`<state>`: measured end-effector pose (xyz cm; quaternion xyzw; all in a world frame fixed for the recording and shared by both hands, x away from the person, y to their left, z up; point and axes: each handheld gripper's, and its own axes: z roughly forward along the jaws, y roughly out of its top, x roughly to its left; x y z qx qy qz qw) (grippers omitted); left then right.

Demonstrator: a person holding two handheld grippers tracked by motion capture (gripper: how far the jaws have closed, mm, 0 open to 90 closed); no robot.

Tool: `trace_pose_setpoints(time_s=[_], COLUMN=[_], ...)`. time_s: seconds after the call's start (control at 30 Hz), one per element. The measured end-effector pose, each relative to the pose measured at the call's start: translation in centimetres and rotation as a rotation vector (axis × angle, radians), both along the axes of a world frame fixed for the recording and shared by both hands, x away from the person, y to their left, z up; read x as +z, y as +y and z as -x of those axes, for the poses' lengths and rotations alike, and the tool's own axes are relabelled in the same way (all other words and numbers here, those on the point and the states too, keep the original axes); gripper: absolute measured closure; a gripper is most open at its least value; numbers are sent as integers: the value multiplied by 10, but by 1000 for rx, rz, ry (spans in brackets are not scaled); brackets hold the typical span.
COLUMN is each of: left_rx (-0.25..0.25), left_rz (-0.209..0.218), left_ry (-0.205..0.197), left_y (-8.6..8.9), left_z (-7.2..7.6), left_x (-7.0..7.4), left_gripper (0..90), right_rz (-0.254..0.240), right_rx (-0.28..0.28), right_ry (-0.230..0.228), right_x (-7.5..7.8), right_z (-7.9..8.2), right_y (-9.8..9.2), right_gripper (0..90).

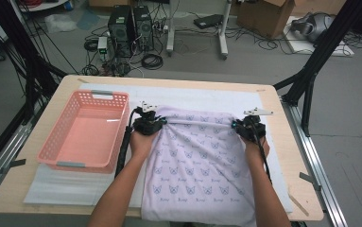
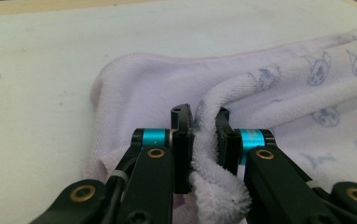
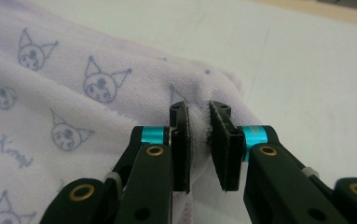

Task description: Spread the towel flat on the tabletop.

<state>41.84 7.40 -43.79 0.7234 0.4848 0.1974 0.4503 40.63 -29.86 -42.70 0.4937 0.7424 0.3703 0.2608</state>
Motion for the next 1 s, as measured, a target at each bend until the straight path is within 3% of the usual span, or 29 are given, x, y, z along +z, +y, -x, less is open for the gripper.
trace_pose_setpoints(time_s=[0.1, 0.2, 0.3, 0.43, 0.5, 0.57, 0.63, 0.83, 1.0], left_rx=[9, 7, -11, -43, -72, -78, -97, -133, -168], left_rz=[21, 27, 46, 31, 9, 11, 12, -3, -39], left_ry=[-7, -4, 3, -14, 17, -2, 10, 39, 100], left_y=[0, 2, 6, 10, 10, 11, 12, 18, 20], left_z=[-2, 0, 6, 22, 27, 36, 44, 71, 86], left_x=[-3, -1, 3, 6, 6, 5, 4, 0, -4], left_gripper=[785, 603, 447, 419, 388, 391, 390, 384, 395], right_rz=[15, 23, -41, -81, -79, -71, -61, -56, -54], right_rx=[-37, -72, -80, -54, -35, -22, -10, 37, 85], right_ry=[-30, -62, -11, 4, -23, -43, -74, 2, 70], right_x=[5, 8, 4, 12, 20, 26, 30, 16, -4], right_z=[-9, -12, -12, -4, 3, 9, 21, 51, 77], right_y=[4, 6, 4, -1, -2, -3, -7, -26, -36], right_gripper=[789, 783, 666, 573, 560, 548, 549, 549, 564])
